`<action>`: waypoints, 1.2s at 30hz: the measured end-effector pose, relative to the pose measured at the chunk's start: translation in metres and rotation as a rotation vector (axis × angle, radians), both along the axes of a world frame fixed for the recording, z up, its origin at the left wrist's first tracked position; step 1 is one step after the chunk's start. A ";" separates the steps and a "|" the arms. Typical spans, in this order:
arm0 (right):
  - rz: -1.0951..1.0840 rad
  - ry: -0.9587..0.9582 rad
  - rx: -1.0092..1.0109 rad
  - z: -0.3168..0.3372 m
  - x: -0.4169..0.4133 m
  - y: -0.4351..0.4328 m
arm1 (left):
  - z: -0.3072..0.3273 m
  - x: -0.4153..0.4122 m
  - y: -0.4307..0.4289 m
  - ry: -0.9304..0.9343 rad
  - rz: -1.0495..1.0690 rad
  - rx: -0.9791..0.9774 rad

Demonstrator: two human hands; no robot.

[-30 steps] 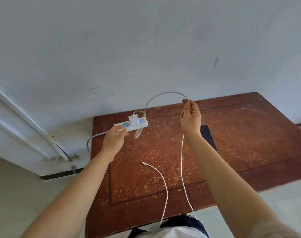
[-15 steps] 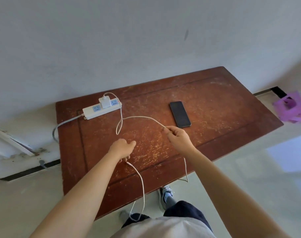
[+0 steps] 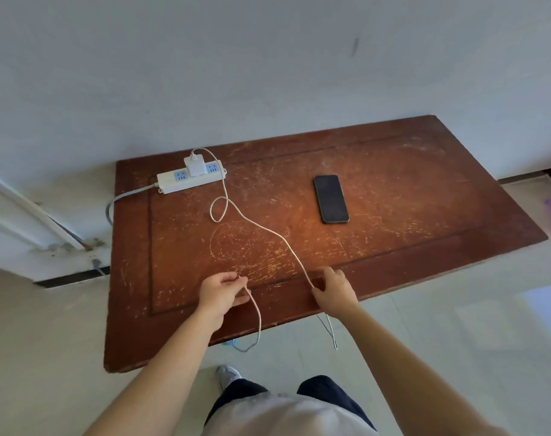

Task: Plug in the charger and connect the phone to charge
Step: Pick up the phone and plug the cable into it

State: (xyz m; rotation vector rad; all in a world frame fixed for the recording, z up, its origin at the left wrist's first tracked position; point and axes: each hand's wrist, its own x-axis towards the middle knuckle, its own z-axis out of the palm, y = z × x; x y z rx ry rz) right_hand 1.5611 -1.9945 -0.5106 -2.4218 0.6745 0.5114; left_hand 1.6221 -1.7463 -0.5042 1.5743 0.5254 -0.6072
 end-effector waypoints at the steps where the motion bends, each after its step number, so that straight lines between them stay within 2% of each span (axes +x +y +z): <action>1: 0.007 -0.039 0.010 0.000 -0.006 -0.003 | 0.010 0.000 -0.008 0.020 0.083 -0.130; 4: -0.021 -0.202 0.189 0.009 -0.025 -0.013 | 0.045 -0.003 -0.041 -0.022 0.197 -0.348; 8: -0.078 -0.085 0.874 0.038 -0.048 -0.033 | 0.082 -0.015 -0.092 -0.124 0.193 -0.419; 10: -0.045 -0.068 1.005 0.051 -0.058 -0.052 | 0.094 -0.022 -0.115 -0.175 0.153 -0.373; 13: -0.081 -0.208 0.975 0.070 -0.069 -0.084 | 0.107 -0.029 -0.141 -0.229 0.124 -0.247; 16: -0.133 -0.360 0.866 0.085 -0.073 -0.117 | 0.117 -0.033 -0.165 -0.192 0.028 -0.184; 19: -0.091 -0.396 0.845 0.097 -0.069 -0.140 | 0.121 -0.038 -0.191 -0.160 -0.109 -0.129; 22: -0.033 -0.459 0.711 0.096 -0.057 -0.160 | 0.119 -0.033 -0.214 -0.168 -0.174 -0.089; 24: -0.165 -0.528 0.697 0.091 -0.048 -0.175 | 0.113 -0.023 -0.226 -0.180 -0.153 -0.041; 26: -0.344 -0.576 0.764 0.085 -0.037 -0.191 | 0.101 -0.009 -0.239 -0.218 -0.176 0.128; 28: -0.419 -0.567 0.787 0.082 -0.026 -0.204 | 0.086 0.009 -0.250 -0.214 -0.228 0.277; 36: -0.551 -0.520 0.814 0.081 0.020 -0.241 | 0.022 0.101 -0.301 -0.152 -0.376 0.632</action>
